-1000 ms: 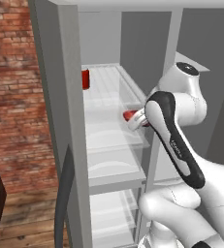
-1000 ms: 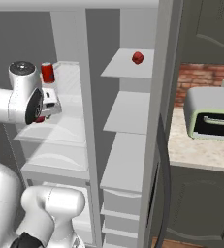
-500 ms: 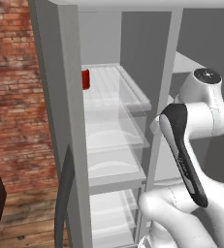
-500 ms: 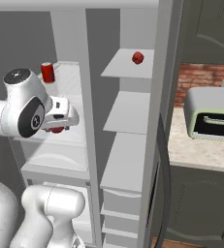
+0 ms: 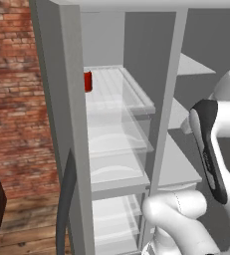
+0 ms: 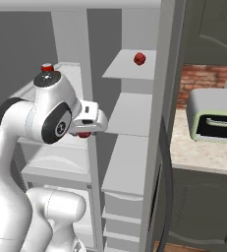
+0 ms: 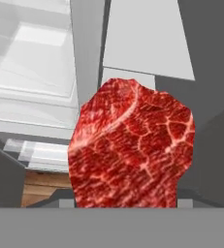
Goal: There's a steak in the fridge that needs to be moved to the freezer for freezing. Pick up the steak from the fridge, place it on any shelf in the freezer, and close the fridge and freezer doors when done.
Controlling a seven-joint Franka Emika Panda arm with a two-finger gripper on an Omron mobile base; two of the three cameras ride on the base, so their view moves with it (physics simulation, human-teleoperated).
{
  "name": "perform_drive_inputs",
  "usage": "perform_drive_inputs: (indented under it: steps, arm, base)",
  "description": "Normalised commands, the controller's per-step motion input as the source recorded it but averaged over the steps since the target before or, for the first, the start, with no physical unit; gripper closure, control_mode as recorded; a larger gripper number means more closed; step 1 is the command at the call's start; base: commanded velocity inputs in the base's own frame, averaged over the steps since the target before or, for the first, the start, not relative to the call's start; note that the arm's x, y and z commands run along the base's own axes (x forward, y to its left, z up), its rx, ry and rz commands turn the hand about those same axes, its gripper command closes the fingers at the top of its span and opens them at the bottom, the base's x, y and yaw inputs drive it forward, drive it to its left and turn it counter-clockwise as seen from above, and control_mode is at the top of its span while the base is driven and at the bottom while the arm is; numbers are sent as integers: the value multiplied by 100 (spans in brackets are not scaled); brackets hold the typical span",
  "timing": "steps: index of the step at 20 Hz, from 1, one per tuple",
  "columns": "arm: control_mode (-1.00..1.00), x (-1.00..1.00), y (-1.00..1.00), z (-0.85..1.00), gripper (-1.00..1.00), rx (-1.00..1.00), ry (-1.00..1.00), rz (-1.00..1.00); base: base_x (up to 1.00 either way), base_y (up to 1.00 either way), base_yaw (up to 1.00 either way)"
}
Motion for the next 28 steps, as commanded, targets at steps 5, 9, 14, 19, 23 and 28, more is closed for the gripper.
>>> perform_drive_inputs:
  steps: [5,9,14,19,23,28]
  arm:
    - [-100,44,-45,-15,100,0,-1,0]
    - [-100,58,-61,-21,100,2,-2,1]
    - [-100,55,-27,-21,100,3,-1,4]
    - [-100,63,0,-18,100,0,-1,4]
    - [-100,42,-25,-19,100,0,0,8]
    - [-100,35,-25,-27,100,0,0,11]
  base:
    - [0,0,0]
    - [0,0,0]
    - [0,0,0]
    - [0,0,0]
    - [0,0,0]
    - [0,0,0]
